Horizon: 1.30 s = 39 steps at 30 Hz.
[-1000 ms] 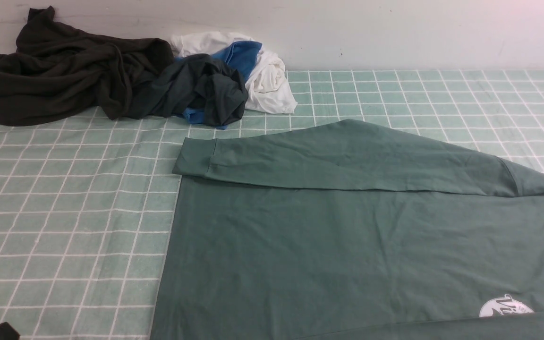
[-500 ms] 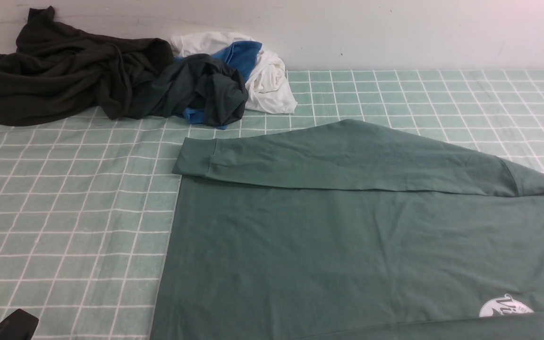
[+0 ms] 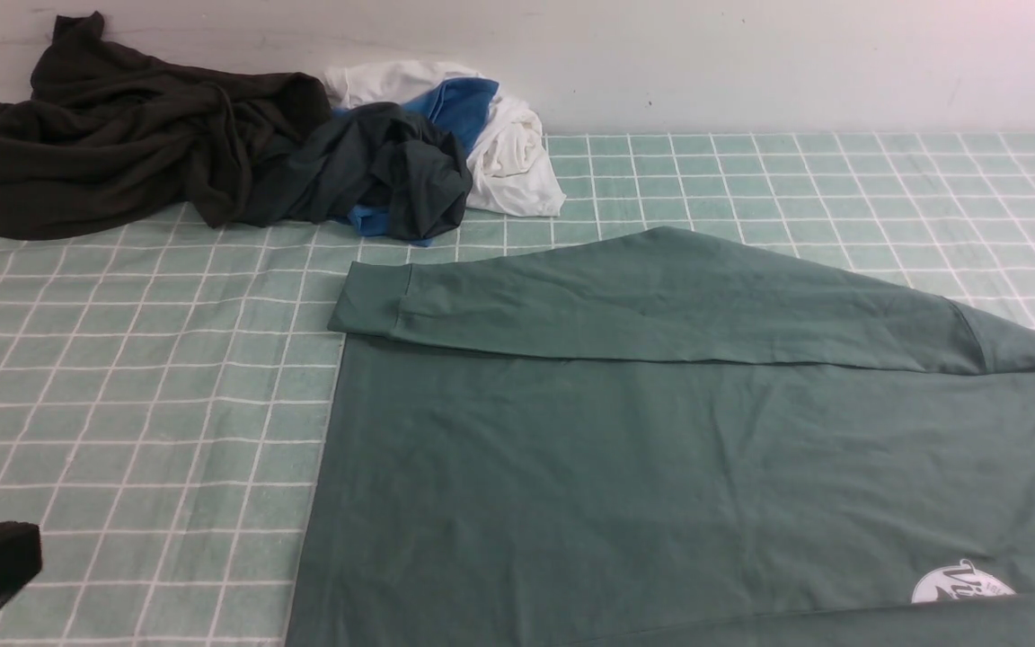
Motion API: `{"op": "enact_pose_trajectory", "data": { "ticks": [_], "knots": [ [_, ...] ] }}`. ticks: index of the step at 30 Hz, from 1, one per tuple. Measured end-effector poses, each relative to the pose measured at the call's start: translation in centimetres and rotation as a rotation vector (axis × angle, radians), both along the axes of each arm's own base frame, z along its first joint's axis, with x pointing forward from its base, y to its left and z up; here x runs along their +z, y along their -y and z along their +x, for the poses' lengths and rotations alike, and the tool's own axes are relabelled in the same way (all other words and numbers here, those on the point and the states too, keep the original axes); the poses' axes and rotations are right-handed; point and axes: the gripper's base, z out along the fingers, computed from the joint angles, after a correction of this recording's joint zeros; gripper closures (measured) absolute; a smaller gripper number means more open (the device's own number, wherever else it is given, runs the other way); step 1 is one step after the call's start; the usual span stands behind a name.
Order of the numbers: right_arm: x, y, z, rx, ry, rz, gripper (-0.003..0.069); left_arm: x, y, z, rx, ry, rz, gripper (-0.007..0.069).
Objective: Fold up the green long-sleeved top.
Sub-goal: Use the left arm to clamp the cuff closest to it
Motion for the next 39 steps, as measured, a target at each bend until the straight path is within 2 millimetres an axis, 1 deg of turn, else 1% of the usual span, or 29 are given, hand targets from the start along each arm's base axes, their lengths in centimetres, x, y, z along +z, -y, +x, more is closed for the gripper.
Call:
{"op": "enact_pose_trajectory", "data": {
  "ticks": [2,4,5,6,7,8,10,11,12,14,15,16,20,21,22,23,24,27,29,32,33,36,37,38,39],
  "knots": [
    [2.3,-0.1,1.3,0.041,-0.085,-0.146,0.0673,1.4,-0.3,1.7,-0.038,-0.090,0.112,0.0627],
    [4.0,-0.4,2.8,0.116,-0.215,-0.242,0.0673,2.0,-0.1,3.2,-0.117,-0.169,0.215,0.0627],
    [4.4,-0.5,3.3,0.144,-0.254,-0.257,0.0673,2.0,0.1,3.7,-0.148,-0.193,0.243,0.0627],
    [5.2,-0.9,3.8,0.205,-0.322,-0.275,0.0673,1.8,0.8,4.3,-0.215,-0.233,0.289,0.0623],
    [5.2,-1.2,4.3,0.253,-0.381,-0.283,0.0673,1.2,1.3,5.0,-0.263,-0.275,0.328,0.0617],
    [5.7,-1.8,4.9,0.328,-0.448,-0.298,0.0673,0.6,2.1,5.6,-0.321,-0.317,0.367,0.0607],
    [5.5,-2.7,5.6,0.449,-0.572,-0.323,0.0673,-0.9,3.7,6.6,-0.430,-0.398,0.432,0.0578],
    [5.3,-3.1,5.6,0.499,-0.620,-0.336,0.0673,-1.3,4.2,6.9,-0.458,-0.416,0.449,0.0564],
    [4.6,-3.7,5.7,0.572,-0.712,-0.361,0.0673,-2.2,5.5,7.4,-0.520,-0.459,0.480,0.0538],
    [3.6,-4.4,5.8,0.654,-0.816,-0.409,0.0673,-3.5,7.0,8.1,-0.586,-0.508,0.512,0.0492],
    [3.0,-4.6,6.0,0.673,-0.855,-0.435,0.0673,-4.5,8.1,8.5,-0.625,-0.542,0.528,0.0459],
    [2.7,-4.7,6.0,0.684,-0.873,-0.449,0.0673,-5.0,8.6,8.7,-0.641,-0.556,0.534,0.0435],
    [1.4,-4.7,5.9,0.684,-0.937,-0.482,0.0673,-8.8,11.7,10.2,-0.723,-0.649,0.575,0.0330],
    [1.2,-4.7,5.8,0.683,-0.946,-0.483,0.0673,-9.8,12.3,10.6,-0.733,-0.670,0.583,0.0308],
    [1.2,-4.7,5.8,0.683,-0.946,-0.482,0.0673,-10.0,12.4,10.7,-0.734,-0.669,0.584,0.0305],
    [0.9,-4.7,5.8,0.683,-0.956,-0.481,0.0673,-11.5,13.0,11.3,-0.739,-0.705,0.595,0.0280],
    [0.8,-4.7,5.7,0.683,-0.960,-0.481,0.0673,-12.3,13.3,11.6,-0.740,-0.715,0.600,0.0271],
    [0.8,-4.6,5.7,0.681,-0.959,-0.483,0.0673,-14.6,13.9,12.4,-0.740,-0.756,0.614,0.0260],
    [0.8,-4.7,5.9,0.674,-0.944,-0.481,0.0673,-15.7,14.2,12.8,-0.739,-0.771,0.619,0.0260],
    [0.8,-4.7,6.2,0.660,-0.912,-0.479,0.0673,-16.5,14.5,12.9,-0.731,-0.793,0.594,0.0267],
    [0.9,-4.7,6.2,0.657,-0.905,-0.478,0.0673,-16.5,14.5,12.9,-0.730,-0.791,0.591,0.0269],
    [1.0,-4.8,6.7,0.638,-0.862,-0.475,0.0673,-16.5,14.8,12.8,-0.719,-0.800,0.545,0.0315],
    [1.0,-4.8,6.8,0.635,-0.854,-0.474,0.0673,-16.5,14.9,12.8,-0.719,-0.800,0.536,0.0344],
    [1.1,-4.8,6.8,0.632,-0.847,-0.473,0.0673,-16.4,14.9,12.8,-0.721,-0.798,0.535,0.0382],
    [1.1,-4.8,6.9,0.630,-0.842,-0.473,0.0673,-16.4,15.0,12.9,-0.720,-0.796,0.533,0.0447]
  ]
}}
